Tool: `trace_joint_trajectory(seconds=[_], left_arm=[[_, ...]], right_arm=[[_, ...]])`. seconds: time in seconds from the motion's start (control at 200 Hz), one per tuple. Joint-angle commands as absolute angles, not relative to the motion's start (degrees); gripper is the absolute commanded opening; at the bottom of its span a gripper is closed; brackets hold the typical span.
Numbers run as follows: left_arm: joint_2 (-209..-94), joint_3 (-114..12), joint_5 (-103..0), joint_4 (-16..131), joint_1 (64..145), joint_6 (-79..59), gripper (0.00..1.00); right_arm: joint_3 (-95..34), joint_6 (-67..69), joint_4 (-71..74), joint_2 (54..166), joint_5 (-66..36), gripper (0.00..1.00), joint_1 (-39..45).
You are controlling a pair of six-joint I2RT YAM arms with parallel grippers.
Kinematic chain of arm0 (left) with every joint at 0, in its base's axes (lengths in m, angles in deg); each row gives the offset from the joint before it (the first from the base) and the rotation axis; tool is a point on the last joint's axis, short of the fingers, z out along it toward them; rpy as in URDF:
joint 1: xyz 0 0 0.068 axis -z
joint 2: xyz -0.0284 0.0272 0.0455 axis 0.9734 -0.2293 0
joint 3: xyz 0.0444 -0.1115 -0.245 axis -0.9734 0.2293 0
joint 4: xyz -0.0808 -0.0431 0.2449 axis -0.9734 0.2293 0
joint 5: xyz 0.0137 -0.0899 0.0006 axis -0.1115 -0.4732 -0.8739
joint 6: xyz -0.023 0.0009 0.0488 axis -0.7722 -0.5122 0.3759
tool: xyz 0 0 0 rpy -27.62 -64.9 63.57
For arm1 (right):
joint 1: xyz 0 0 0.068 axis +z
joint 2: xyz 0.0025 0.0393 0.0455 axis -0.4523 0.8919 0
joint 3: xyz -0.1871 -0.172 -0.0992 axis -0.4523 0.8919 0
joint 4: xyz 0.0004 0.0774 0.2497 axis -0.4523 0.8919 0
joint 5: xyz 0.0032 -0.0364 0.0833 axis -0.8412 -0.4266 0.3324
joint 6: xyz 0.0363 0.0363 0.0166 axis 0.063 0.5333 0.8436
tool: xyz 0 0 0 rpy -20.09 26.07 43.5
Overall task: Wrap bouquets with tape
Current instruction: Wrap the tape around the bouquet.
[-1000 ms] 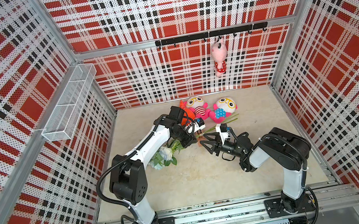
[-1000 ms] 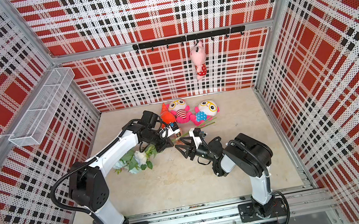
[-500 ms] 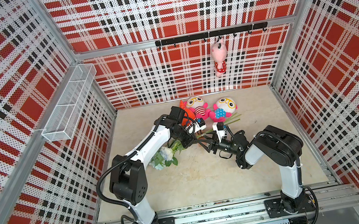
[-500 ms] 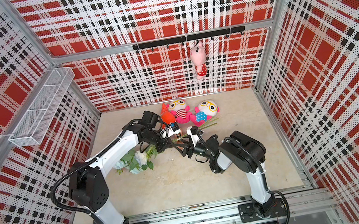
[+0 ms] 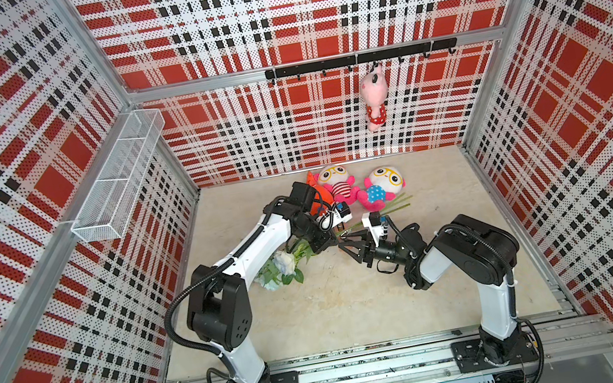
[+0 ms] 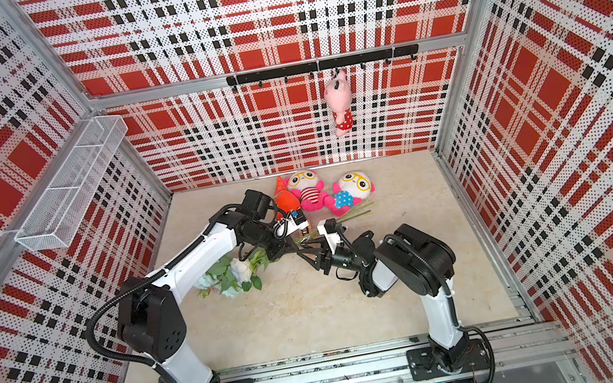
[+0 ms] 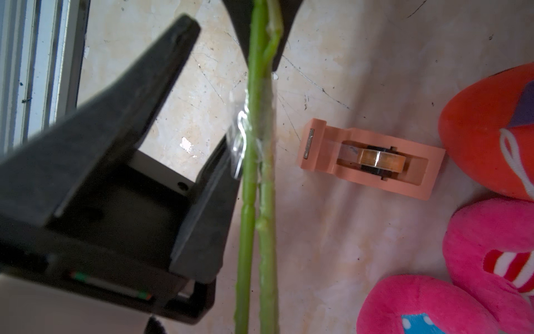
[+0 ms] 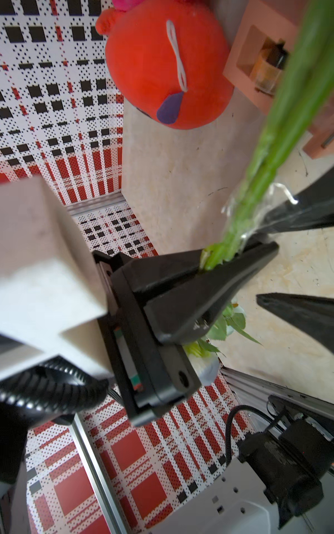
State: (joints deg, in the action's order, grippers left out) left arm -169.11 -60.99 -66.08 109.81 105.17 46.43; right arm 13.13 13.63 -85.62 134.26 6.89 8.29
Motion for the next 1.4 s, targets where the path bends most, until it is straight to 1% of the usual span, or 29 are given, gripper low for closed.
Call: trace_joint_trajectory(seconds=[0.0,0.17,0.351,0.476,0.526,0.606,0.656,0.701,0.752,0.822,0.867,0.907,0.947,1.002,1.092,1.223,1.393], left_arm=[[-168.1,-62.2,-67.5,110.4,105.0,48.5,0.00],[-167.9,-61.8,-67.6,110.3,105.0,48.7,0.00],[-168.0,-61.4,-67.3,110.3,105.0,48.6,0.00],[-168.1,-61.2,-67.5,110.3,105.1,48.8,0.00],[-168.1,-61.3,-67.5,110.5,105.1,49.0,0.00],[-168.3,-61.4,-67.6,110.7,105.0,49.0,0.00],[-168.4,-61.5,-67.7,110.8,105.1,49.1,0.00],[-168.4,-61.6,-67.7,110.9,105.0,49.0,0.00],[-168.4,-61.6,-67.6,111.1,105.1,49.1,0.00],[-168.5,-61.7,-67.7,111.2,105.1,49.2,0.00],[-168.7,-61.9,-67.7,111.3,105.1,49.1,0.00],[-168.9,-62.1,-67.8,111.4,105.1,49.1,0.00],[-169.2,-62.3,-67.9,111.8,105.1,49.4,0.00],[-169.5,-62.5,-68.0,112.2,105.1,49.5,0.00],[-169.8,-62.5,-68.1,112.5,105.1,49.6,0.00],[-170.2,-63.0,-68.6,113.0,105.1,49.9,0.00],[-171.6,-64.2,-69.2,114.6,104.9,50.6,0.00]], right_arm=[[14.4,14.0,-91.5,131.3,9.6,0.38,8.2],[15.2,12.9,-91.6,128.9,8.2,0.37,8.1],[14.9,12.2,-91.5,126.8,9.3,0.39,6.9],[17.0,11.5,-91.5,123.6,11.4,0.41,4.3],[18.5,10.4,-90.8,121.5,12.7,0.44,2.6],[20.2,7.3,-84.1,117.2,15.3,0.46,-0.1],[20.4,2.0,-75.6,113.6,16.6,0.47,-0.7],[20.0,-5.9,-64.3,109.8,16.2,0.48,-0.5],[18.9,-15.8,-50.6,105.4,12.7,0.50,0.5],[16.0,-31.7,-32.4,100.4,2.2,0.56,4.0],[14.3,-40.2,-26.0,99.1,-4.7,0.60,6.3],[13.2,-45.7,-23.0,98.7,-8.7,0.63,7.5],[12.6,-49.4,-22.3,98.6,-11.2,0.64,7.8],[11.7,-55.3,-20.5,98.7,-12.0,0.64,8.0],[11.3,-63.0,-22.5,100.4,-16.1,0.64,9.3],[9.7,-68.4,-26.3,103.4,-20.8,0.66,11.0],[10.2,-75.1,-36.4,107.5,-29.3,0.70,15.6]])
